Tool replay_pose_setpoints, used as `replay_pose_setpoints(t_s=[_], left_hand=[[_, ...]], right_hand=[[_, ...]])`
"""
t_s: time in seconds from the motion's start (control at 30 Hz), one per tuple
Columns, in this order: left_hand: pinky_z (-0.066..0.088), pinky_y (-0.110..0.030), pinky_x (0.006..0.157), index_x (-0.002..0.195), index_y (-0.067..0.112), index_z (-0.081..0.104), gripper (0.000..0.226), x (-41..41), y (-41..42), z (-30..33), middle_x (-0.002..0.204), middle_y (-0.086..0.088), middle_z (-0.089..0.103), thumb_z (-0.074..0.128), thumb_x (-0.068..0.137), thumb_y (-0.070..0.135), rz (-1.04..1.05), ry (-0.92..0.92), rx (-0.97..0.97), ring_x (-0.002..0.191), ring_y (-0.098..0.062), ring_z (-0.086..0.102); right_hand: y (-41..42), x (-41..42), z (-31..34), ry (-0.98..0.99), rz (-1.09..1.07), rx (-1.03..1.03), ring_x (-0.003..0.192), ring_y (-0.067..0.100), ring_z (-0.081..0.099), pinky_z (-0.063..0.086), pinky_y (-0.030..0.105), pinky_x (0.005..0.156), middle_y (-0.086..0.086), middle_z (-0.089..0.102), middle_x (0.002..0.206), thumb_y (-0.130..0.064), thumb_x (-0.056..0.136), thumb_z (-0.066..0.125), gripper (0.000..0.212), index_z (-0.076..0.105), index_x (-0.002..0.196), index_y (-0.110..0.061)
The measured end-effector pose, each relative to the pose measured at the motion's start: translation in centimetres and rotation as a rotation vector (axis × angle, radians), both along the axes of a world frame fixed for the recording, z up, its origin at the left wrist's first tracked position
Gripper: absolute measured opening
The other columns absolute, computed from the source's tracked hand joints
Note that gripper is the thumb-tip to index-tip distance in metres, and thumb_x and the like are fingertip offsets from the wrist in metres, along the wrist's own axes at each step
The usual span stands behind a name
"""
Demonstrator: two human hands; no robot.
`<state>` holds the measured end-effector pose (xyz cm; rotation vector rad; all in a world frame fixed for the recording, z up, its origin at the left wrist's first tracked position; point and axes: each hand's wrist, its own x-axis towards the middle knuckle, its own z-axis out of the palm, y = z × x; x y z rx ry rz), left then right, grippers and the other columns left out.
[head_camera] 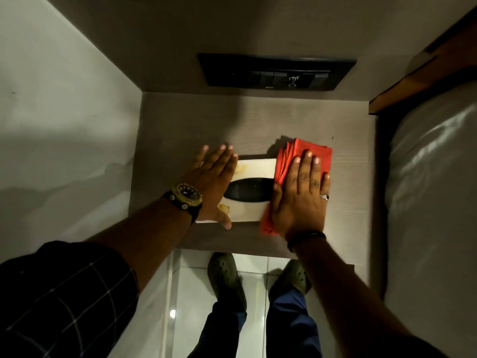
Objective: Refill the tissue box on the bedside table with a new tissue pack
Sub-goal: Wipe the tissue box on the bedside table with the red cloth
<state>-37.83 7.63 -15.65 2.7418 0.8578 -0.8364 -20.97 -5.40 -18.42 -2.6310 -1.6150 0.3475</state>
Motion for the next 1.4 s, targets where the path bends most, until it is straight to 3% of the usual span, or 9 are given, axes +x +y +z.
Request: replay_pose_setpoints(t_s=[0.1,0.3,0.43,0.6,0.73,0.9,1.0,1.2,1.4], left_hand=[[-0.023,-0.047,0.11,0.142,0.008,-0.028,0.151,-0.1,-0.1,-0.1,0.157,-0.014,-0.022,0.053,0.047,0.092,0.0,-0.005,0.003,0.137,-0.026,-0.03],[-0.024,-0.051,0.108,0.144,0.007,-0.025,0.148,-0.1,-0.1,0.3,0.156,-0.015,-0.025,0.051,0.05,0.092,-0.01,0.018,0.017,0.138,-0.03,-0.031],[-0.026,-0.052,0.106,0.143,0.005,-0.026,0.149,-0.1,-0.2,0.4,0.155,-0.017,-0.027,0.051,0.05,0.092,-0.013,0.018,0.031,0.137,-0.032,-0.033],[-0.033,-0.051,0.1,0.141,0.009,-0.03,0.151,-0.3,0.0,0.4,0.151,-0.015,-0.033,0.051,0.047,0.093,0.005,0.003,0.027,0.136,-0.033,-0.035],[-0.035,-0.051,0.1,0.14,0.009,-0.032,0.15,-0.4,-0.1,0.3,0.153,-0.015,-0.031,0.05,0.048,0.094,0.005,0.003,0.035,0.137,-0.032,-0.034],[-0.024,-0.062,0.105,0.142,0.012,-0.031,0.153,-0.4,-0.3,1.0,0.151,-0.016,-0.035,0.051,0.043,0.095,0.054,0.003,0.061,0.138,-0.039,-0.032],[-0.025,-0.064,0.102,0.141,0.015,-0.034,0.155,-0.7,-0.3,1.1,0.148,-0.014,-0.041,0.054,0.041,0.093,0.116,-0.009,0.052,0.136,-0.042,-0.034],[-0.022,-0.064,0.104,0.143,0.014,-0.031,0.159,-1.2,-0.2,0.3,0.151,-0.016,-0.035,0.058,0.036,0.093,0.168,-0.048,0.043,0.138,-0.041,-0.031],[-0.017,-0.065,0.107,0.147,0.012,-0.022,0.16,-1.8,-0.5,-0.2,0.154,-0.017,-0.028,0.054,0.033,0.095,0.204,-0.073,0.063,0.141,-0.04,-0.026]], right_hand=[[0.9,-2.1,0.1,0.029,-0.025,-0.001,0.147,0.038,0.014,0.006,0.054,0.119,0.021,0.02,0.157,-0.041,0.099,0.032,0.065,0.023,0.15,-0.001],[-0.8,0.9,-0.4,0.0,0.432,0.006,0.147,0.033,0.019,0.016,0.053,0.119,0.015,0.023,0.158,-0.047,0.097,0.028,0.066,0.026,0.15,-0.008],[-1.4,2.9,-0.6,0.007,0.245,0.006,0.148,0.031,0.01,0.01,0.051,0.119,0.015,0.015,0.16,-0.048,0.097,0.025,0.068,0.019,0.152,-0.008],[-0.5,1.2,0.0,-0.05,0.085,-0.021,0.147,0.038,0.013,0.009,0.053,0.119,0.022,0.018,0.158,-0.045,0.098,0.024,0.069,0.021,0.151,-0.001],[0.3,-1.1,0.3,0.011,0.25,-0.033,0.147,0.037,0.014,0.009,0.055,0.119,0.02,0.019,0.158,-0.045,0.097,0.026,0.068,0.022,0.15,-0.003],[-0.3,-0.1,0.0,0.028,0.393,0.005,0.146,0.034,0.021,0.013,0.052,0.119,0.017,0.022,0.157,-0.047,0.097,0.03,0.067,0.027,0.15,-0.006],[-0.8,1.9,-0.2,0.014,0.343,0.026,0.146,0.034,0.02,0.011,0.049,0.119,0.017,0.022,0.157,-0.05,0.096,0.031,0.07,0.026,0.15,-0.007],[-0.2,1.0,-0.1,-0.028,0.077,0.049,0.146,0.038,0.015,0.012,0.054,0.118,0.022,0.021,0.157,-0.045,0.098,0.032,0.068,0.023,0.15,-0.002],[0.5,-2.7,0.0,0.02,0.281,0.024,0.146,0.038,0.019,0.012,0.056,0.118,0.022,0.024,0.156,-0.041,0.098,0.03,0.065,0.026,0.149,-0.002]])
